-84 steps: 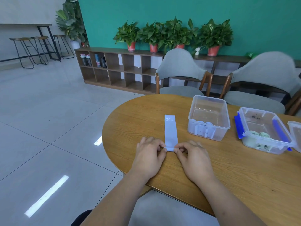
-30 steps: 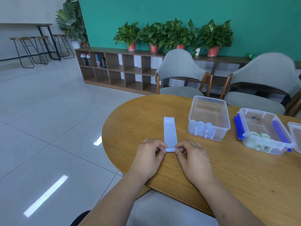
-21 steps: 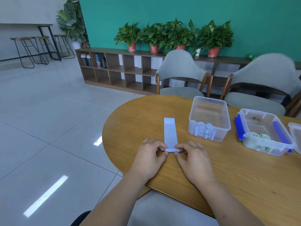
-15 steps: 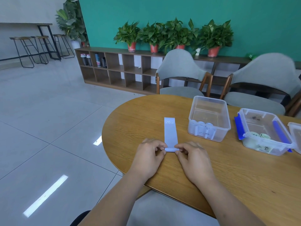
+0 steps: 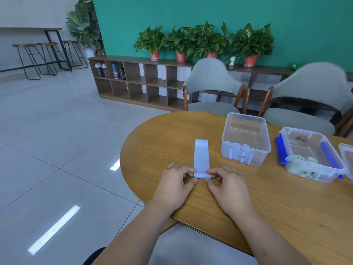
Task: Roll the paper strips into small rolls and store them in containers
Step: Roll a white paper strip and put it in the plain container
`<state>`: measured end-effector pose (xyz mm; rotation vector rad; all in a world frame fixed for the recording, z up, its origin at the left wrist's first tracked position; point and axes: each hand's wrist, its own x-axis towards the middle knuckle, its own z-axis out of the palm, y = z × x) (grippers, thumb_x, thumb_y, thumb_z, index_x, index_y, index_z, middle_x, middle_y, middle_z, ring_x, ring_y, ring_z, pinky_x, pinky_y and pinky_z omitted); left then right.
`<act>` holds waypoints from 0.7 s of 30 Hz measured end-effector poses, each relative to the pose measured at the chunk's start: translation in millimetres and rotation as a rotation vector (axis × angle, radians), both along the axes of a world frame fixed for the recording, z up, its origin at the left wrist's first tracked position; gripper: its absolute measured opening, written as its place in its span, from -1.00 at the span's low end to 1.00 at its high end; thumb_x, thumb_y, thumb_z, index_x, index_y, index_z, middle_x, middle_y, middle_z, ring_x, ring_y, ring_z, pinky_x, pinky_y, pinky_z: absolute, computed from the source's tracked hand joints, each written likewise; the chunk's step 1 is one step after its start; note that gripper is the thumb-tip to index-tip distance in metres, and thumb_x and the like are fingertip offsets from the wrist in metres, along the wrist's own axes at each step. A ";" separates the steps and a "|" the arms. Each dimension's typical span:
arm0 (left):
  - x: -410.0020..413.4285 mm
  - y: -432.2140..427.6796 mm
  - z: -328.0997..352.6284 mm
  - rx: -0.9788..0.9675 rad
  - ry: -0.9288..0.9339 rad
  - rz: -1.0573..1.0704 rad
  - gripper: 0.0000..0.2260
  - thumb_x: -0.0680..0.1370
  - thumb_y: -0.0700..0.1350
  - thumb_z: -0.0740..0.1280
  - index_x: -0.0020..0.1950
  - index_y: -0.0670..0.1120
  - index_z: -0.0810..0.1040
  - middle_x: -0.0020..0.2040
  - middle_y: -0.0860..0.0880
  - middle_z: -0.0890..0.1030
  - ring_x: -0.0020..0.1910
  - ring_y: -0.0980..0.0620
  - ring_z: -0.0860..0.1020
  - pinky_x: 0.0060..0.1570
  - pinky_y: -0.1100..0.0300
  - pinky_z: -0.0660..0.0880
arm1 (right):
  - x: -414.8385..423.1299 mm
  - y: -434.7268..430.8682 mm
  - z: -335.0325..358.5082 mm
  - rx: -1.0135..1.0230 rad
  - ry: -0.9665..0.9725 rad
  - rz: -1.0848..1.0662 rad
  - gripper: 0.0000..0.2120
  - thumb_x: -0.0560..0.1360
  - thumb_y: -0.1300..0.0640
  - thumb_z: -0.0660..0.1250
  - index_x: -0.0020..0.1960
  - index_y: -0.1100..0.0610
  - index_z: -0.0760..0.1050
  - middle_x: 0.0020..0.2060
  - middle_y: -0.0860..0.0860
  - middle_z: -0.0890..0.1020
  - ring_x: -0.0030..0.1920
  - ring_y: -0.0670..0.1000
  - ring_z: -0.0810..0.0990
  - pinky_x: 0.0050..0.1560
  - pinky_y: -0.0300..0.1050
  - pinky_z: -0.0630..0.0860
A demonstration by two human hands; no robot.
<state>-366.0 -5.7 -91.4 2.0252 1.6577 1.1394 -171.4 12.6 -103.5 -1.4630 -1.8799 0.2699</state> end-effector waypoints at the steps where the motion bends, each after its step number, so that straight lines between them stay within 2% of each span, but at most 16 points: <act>1: -0.1 -0.3 0.3 -0.004 0.007 -0.003 -0.80 0.53 -0.09 0.52 0.14 0.11 0.72 -0.06 0.26 0.64 0.05 0.24 0.48 0.02 0.49 0.34 | 0.5 -0.1 0.5 -0.004 0.005 0.001 -0.78 0.45 0.08 0.55 0.08 -0.12 0.70 -0.19 -0.29 0.59 -0.08 -0.18 0.54 0.00 -0.15 0.52; 5: -0.1 -2.7 1.5 -0.030 -0.021 0.005 -0.75 0.53 -0.12 0.52 0.17 0.14 0.69 -0.05 0.25 0.64 0.07 0.23 0.50 0.04 0.52 0.35 | 0.2 -3.1 3.1 -0.006 0.025 0.001 -0.77 0.45 0.11 0.55 0.06 -0.13 0.69 -0.21 -0.27 0.61 -0.10 -0.20 0.56 -0.05 -0.23 0.49; 12: 0.0 -6.2 6.9 -0.042 -0.012 0.006 -0.79 0.53 -0.15 0.51 0.11 0.10 0.70 -0.07 0.31 0.54 0.07 0.24 0.51 0.03 0.57 0.32 | -1.5 -4.1 4.8 -0.014 0.037 -0.030 -0.79 0.38 0.11 0.54 -0.03 -0.12 0.67 -0.25 -0.24 0.62 -0.13 -0.18 0.55 -0.08 -0.15 0.54; 21: 0.1 -4.5 4.1 -0.063 -0.041 0.002 -0.84 0.52 -0.11 0.53 0.04 0.12 0.69 -0.10 0.22 0.63 0.03 0.20 0.53 0.00 0.51 0.38 | -0.2 -4.6 4.8 -0.014 0.043 -0.026 -0.80 0.40 0.10 0.52 -0.01 -0.12 0.70 -0.24 -0.25 0.62 -0.12 -0.18 0.56 -0.05 -0.13 0.55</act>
